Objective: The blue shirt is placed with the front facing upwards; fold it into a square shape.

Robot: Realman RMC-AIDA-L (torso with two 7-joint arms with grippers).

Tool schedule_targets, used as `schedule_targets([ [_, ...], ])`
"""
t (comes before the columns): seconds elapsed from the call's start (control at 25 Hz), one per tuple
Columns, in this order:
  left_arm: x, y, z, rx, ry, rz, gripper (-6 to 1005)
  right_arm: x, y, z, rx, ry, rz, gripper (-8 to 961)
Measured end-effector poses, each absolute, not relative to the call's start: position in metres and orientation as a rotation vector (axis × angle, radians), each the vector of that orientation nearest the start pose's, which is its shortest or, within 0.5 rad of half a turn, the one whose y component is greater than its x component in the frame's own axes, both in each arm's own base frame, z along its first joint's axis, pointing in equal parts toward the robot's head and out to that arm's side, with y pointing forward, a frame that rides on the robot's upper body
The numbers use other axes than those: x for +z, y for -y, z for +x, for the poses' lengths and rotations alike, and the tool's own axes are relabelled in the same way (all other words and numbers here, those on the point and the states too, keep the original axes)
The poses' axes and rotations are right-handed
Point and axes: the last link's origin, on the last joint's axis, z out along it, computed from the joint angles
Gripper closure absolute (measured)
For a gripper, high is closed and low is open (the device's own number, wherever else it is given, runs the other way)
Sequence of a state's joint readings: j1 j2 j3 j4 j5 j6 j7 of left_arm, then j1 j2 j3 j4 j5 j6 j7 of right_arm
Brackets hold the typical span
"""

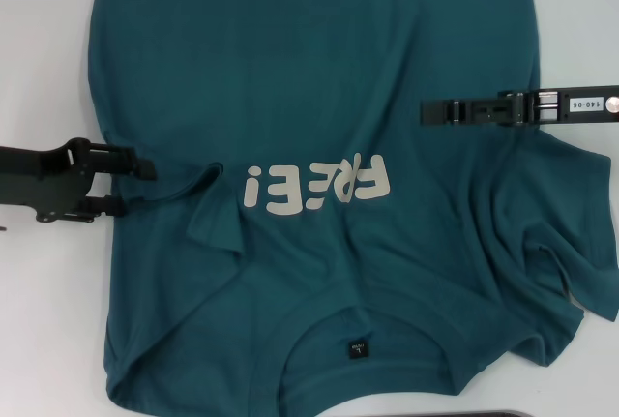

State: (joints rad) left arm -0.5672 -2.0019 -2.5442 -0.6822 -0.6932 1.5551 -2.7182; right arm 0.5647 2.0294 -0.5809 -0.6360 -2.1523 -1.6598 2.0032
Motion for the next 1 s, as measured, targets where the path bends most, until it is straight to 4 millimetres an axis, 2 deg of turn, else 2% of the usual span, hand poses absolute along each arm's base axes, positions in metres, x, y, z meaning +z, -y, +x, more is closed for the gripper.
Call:
schedule_targets([
  [0.28, 0.02, -0.329, -0.308, 0.31, -2.49, 2.074, 275, 0.018, -0.325, 0.274, 0.718, -1.527, -2.581, 14],
  [0.56, 0.012, -0.343, -0.292, 0.357, -2.435, 2.128, 275, 0.018, -0.325, 0.274, 0.718, -1.528, -2.581, 14],
  [0.88, 0.006, -0.361, -0.266, 0.5, -2.332, 2.19, 274, 0.018, -0.325, 0.274, 0.718, -1.526, -2.583, 15],
  [1.0, 0.008, -0.361, -0.264, 0.535, -2.314, 2.187, 275, 0.018, -0.325, 0.273, 0.719, -1.526, -2.583, 15],
])
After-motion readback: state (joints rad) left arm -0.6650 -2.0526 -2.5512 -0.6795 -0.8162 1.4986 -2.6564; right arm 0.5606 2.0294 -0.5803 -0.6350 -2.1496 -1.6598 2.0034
